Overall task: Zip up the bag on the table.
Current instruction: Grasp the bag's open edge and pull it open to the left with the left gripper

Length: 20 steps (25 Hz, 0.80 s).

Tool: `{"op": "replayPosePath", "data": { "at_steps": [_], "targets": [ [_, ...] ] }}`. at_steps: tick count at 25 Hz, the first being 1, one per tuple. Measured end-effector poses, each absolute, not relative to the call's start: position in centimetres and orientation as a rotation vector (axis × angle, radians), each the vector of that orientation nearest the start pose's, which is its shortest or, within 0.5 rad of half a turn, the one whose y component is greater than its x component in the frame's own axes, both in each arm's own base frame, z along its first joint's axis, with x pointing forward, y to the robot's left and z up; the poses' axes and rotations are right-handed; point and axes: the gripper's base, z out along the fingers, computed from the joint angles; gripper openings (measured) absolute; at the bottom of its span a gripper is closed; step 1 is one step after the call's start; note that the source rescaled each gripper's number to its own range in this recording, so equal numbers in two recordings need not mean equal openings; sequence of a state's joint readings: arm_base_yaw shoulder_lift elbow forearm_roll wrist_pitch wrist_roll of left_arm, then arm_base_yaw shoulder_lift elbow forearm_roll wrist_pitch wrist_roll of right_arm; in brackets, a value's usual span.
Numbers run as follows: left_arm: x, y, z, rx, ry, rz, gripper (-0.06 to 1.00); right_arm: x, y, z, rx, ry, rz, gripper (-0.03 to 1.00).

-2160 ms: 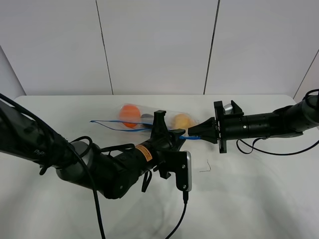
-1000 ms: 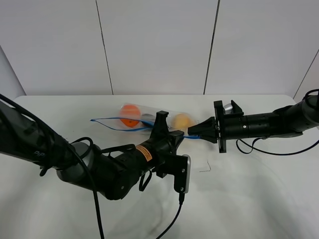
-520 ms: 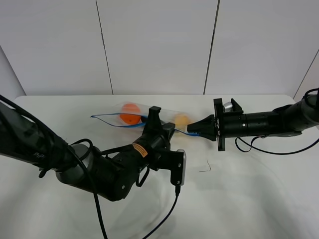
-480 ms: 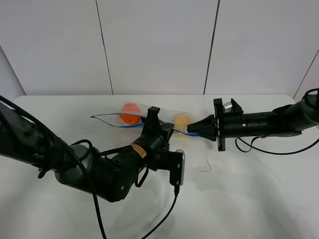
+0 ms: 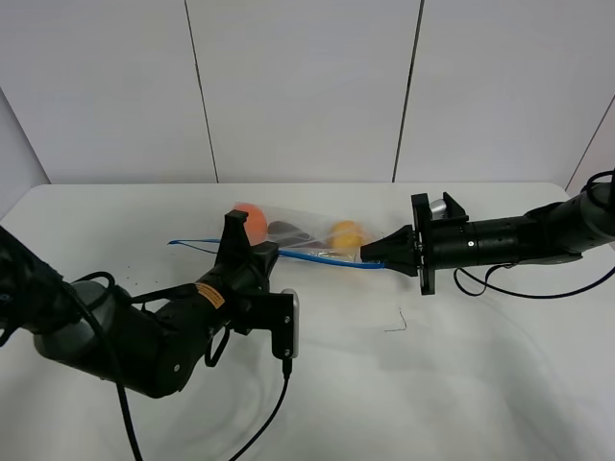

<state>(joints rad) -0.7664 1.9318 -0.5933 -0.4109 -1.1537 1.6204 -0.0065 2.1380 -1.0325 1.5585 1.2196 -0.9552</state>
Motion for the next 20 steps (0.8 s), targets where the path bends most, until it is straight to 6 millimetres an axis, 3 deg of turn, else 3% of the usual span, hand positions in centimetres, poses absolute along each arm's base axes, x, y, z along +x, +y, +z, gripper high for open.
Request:
{"op": "replayPosePath", "data": {
  "at_steps": [8,20],
  "targets": [
    [27.5,-15.0,12.6,1.399,1.142,0.914,0.0,35.1,8.3,11.2,0.277,2.441,1.804,0.0],
    [29.6,-10.2,12.5,1.36,1.237,1.01,0.0,35.1,8.3,11.1,0.28,2.441,1.801,0.0]
  ]
}}
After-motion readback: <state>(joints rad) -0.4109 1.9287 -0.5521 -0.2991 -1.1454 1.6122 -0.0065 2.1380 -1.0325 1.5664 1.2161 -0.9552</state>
